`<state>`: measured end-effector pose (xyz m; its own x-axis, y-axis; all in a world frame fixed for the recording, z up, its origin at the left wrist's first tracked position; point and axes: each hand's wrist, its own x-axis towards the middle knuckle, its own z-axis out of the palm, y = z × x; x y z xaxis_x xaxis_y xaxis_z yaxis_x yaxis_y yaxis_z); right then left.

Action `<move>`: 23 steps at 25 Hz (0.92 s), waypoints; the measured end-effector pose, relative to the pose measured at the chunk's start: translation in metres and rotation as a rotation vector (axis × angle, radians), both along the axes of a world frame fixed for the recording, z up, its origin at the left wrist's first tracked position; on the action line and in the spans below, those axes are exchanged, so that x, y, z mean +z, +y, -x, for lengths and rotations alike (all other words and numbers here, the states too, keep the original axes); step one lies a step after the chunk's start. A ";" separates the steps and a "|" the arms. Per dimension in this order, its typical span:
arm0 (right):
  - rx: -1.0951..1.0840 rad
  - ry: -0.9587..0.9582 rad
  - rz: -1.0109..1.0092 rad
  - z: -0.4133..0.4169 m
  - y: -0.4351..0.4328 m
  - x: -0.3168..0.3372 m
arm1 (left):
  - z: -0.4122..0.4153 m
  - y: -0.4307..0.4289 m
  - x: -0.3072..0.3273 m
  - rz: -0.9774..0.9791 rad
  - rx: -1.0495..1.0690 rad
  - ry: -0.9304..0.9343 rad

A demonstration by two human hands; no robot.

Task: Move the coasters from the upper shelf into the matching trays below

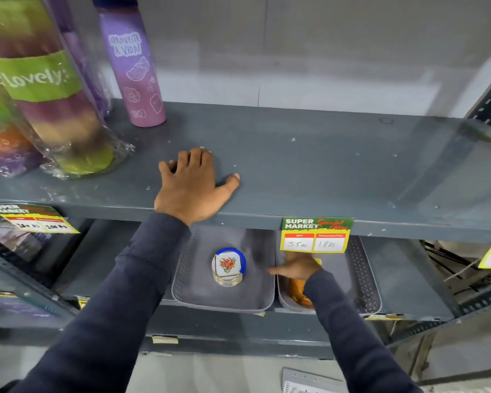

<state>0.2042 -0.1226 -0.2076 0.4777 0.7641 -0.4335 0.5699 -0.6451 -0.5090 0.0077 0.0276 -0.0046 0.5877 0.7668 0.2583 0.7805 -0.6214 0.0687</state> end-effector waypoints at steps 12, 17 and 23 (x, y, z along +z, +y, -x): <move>0.190 -0.152 -0.060 0.094 0.077 -0.070 | 0.000 -0.003 0.001 -0.007 -0.020 -0.054; 0.180 -0.146 -0.052 0.096 0.076 -0.067 | 0.001 -0.001 0.000 0.005 -0.014 -0.059; 0.234 -0.150 -0.020 0.099 0.054 -0.022 | 0.002 -0.008 0.005 0.067 -0.022 -0.160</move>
